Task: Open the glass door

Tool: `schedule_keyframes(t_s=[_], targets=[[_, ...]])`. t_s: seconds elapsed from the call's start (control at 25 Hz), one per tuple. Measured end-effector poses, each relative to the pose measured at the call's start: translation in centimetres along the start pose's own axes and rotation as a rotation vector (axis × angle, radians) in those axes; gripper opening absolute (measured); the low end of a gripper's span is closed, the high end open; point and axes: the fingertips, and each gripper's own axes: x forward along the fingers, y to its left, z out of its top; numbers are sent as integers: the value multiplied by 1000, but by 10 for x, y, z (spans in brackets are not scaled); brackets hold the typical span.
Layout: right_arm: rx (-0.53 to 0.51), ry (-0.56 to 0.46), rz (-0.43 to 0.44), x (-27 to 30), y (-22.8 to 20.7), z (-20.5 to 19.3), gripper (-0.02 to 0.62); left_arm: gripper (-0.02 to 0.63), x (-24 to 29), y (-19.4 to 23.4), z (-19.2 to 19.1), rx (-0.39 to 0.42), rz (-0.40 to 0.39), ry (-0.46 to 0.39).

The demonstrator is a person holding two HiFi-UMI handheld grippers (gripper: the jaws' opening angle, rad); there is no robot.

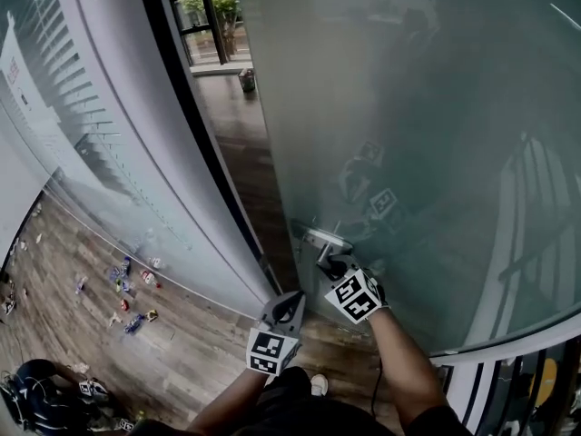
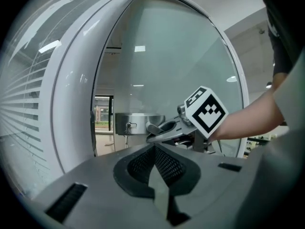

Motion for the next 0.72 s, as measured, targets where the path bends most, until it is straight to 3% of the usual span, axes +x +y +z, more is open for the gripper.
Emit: schedule_keyframes(t_s=[0.52, 0.72], targets=[[83, 32, -104, 32, -121, -23, 48, -3, 93, -1, 13, 8, -43, -22], [120, 32, -161, 49, -190, -41, 46, -3, 152, 6, 13, -4, -66, 0]])
